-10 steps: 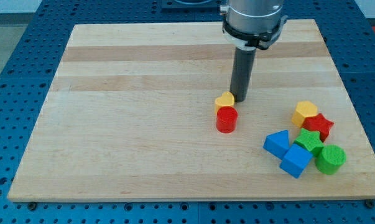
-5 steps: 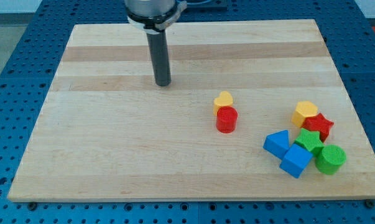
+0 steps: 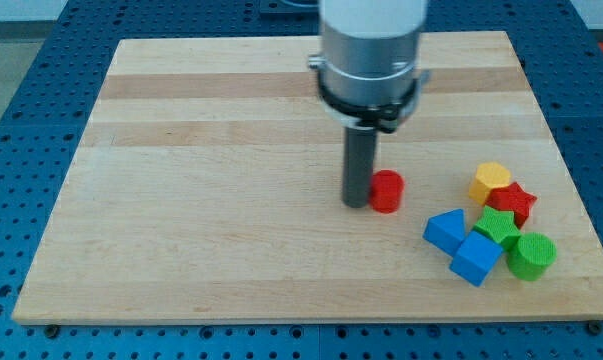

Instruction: Place the red circle at the top of the triangle

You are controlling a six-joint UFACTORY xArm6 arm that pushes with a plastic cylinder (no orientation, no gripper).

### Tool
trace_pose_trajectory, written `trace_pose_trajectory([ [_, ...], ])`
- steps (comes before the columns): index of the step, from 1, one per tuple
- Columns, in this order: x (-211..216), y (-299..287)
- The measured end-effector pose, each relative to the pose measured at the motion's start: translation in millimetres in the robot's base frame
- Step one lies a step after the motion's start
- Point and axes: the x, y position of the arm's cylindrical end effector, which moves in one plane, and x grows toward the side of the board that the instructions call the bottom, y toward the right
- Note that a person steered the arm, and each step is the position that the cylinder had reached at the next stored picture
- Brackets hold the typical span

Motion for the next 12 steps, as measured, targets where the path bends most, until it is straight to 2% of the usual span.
trace_pose_trajectory([
  [1, 0, 35],
  [2, 15, 29],
  [3, 47, -22],
  [4, 52, -124],
  [5, 8, -193],
  [6, -48, -204],
  [7, -63, -184],
  [9, -36, -110],
  [11, -58, -93],
  [12, -74, -56],
])
